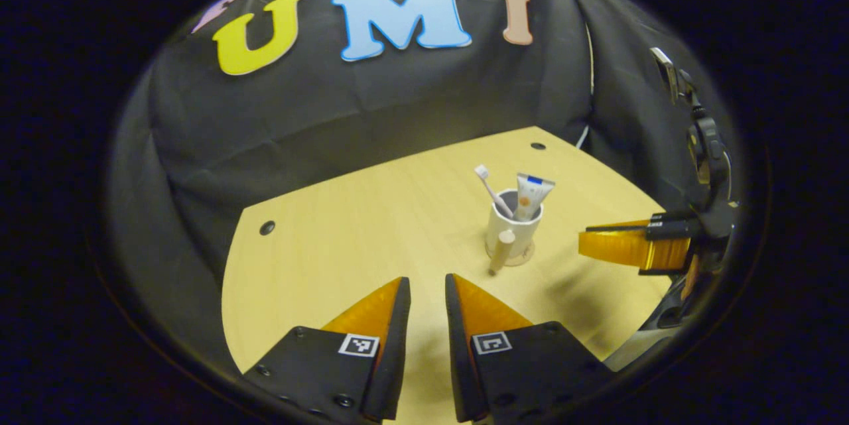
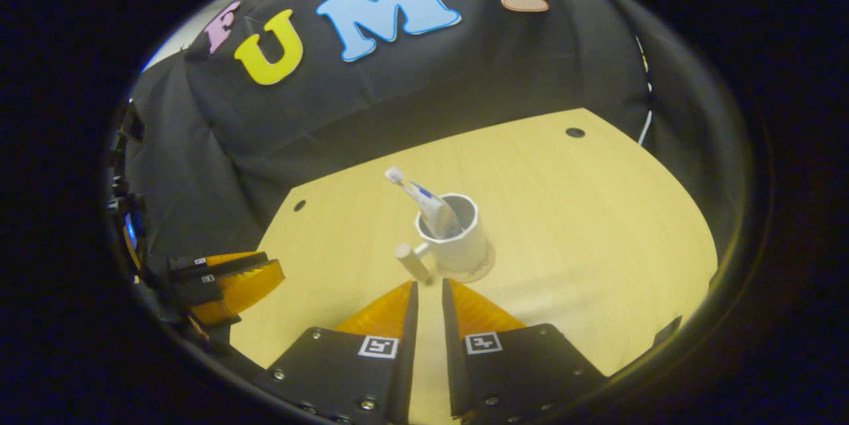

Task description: Put the toothbrush and toothpaste on the desktop into the cup, then pick up the cup and place it on the coaster on the desktop.

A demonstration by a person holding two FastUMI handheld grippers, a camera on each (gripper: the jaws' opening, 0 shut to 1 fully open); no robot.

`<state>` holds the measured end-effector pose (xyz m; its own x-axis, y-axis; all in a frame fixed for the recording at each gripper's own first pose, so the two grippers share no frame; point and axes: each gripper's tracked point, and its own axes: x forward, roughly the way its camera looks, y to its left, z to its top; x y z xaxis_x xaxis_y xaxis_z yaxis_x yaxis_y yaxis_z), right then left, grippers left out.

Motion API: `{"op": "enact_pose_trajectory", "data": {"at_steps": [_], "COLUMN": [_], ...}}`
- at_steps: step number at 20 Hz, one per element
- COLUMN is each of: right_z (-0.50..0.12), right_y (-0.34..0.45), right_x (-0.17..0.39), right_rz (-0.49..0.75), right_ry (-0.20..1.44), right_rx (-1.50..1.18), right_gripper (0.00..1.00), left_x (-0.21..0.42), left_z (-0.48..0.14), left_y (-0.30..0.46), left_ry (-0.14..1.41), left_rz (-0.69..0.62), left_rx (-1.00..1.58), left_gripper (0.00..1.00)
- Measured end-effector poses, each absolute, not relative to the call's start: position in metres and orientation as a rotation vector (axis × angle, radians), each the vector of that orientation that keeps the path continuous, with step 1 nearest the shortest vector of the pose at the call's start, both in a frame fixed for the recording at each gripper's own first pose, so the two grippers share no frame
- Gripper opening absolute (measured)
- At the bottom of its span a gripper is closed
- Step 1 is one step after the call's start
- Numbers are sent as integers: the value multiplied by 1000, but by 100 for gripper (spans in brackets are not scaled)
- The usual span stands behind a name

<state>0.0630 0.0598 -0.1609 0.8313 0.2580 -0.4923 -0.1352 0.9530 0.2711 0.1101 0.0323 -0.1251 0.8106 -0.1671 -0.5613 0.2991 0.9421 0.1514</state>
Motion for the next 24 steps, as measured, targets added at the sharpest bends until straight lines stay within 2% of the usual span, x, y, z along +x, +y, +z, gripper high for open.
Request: {"op": "enact_pose_trajectory", "data": {"at_steps": [7,15,21,24], "right_z": [-60,43,84,85], "right_y": [85,86,85,82], "right_x": [53,33,31,36], "right_rz": [279,268,250,239], "right_ry": [317,38,-83,-96], "right_rx": [143,76,99,97], "right_gripper": [22,22,22,22], "left_x": [117,108,103,105], "left_z": [-22,95,136,140], "left_y": [9,-22,-9,-12], "left_ry": [298,29,-70,-79], "left_rz": [-206,-216,-180,-182], "left_rx": [153,28,28,41], "left_gripper": [39,37,37,37]}}
